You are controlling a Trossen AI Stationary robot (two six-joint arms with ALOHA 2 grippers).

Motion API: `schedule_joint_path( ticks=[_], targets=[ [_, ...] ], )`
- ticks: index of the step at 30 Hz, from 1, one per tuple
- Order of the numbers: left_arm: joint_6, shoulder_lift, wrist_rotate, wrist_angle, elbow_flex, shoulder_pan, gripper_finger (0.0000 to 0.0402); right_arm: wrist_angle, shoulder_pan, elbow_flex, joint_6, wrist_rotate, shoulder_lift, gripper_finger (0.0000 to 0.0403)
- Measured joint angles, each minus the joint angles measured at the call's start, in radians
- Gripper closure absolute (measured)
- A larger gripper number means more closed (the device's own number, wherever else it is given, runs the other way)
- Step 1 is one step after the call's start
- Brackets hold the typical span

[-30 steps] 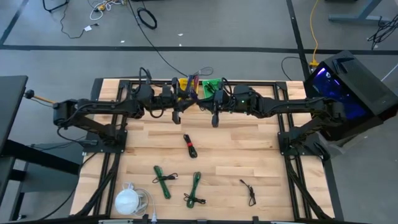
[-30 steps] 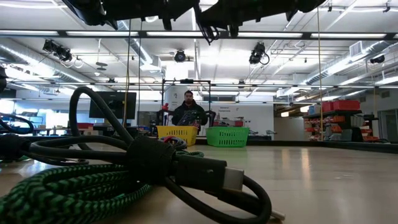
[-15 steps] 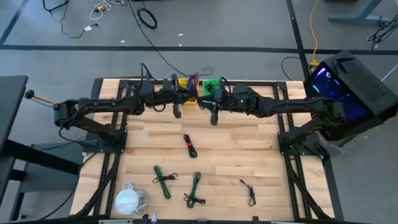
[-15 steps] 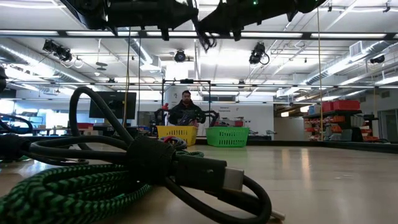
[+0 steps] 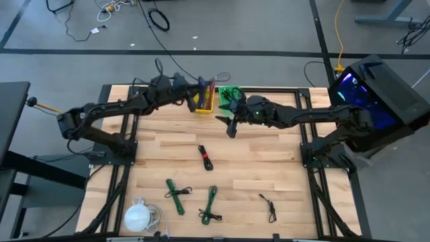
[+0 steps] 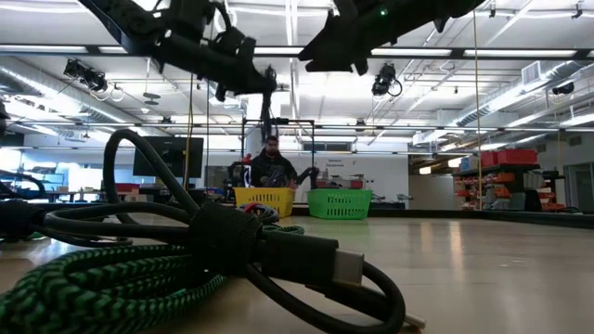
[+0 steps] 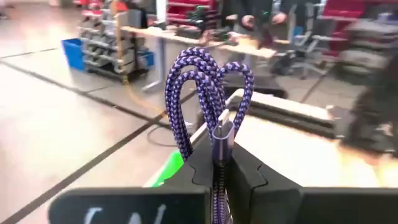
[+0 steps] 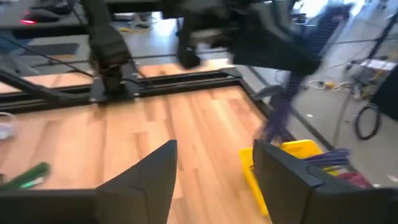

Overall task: Pick & Place USB Port
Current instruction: Put the purple charger cable into the yellow bin

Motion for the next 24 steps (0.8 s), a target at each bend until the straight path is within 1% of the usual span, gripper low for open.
schedule_joint_path(
  ticks=[3,8,14,19,24],
  targets=[
    [0.0,0.037,-0.016,-0.02,0.001,0.038,0.0383,0.001,0.024,0.0,0.001,-0.008,0.024,0.0189],
    [-0.001,0.133,-0.018,-0.02,0.001,0.096,0.0383,0.02,0.063,0.0,0.0,-0.01,0.069,0.0188],
    [-0.043,0.22,0.012,-0.018,0.001,0.158,0.0383,0.018,0.079,0.0,0.0,-0.008,0.082,0.0188],
    [-0.061,0.269,0.035,-0.014,0.001,0.168,0.0383,0.027,0.079,0.0,0.0,-0.008,0.082,0.0188],
    [-0.068,0.304,0.034,-0.016,0.001,0.167,0.0383,0.036,0.079,0.0,0.0,-0.007,0.082,0.0188]
  ],
)
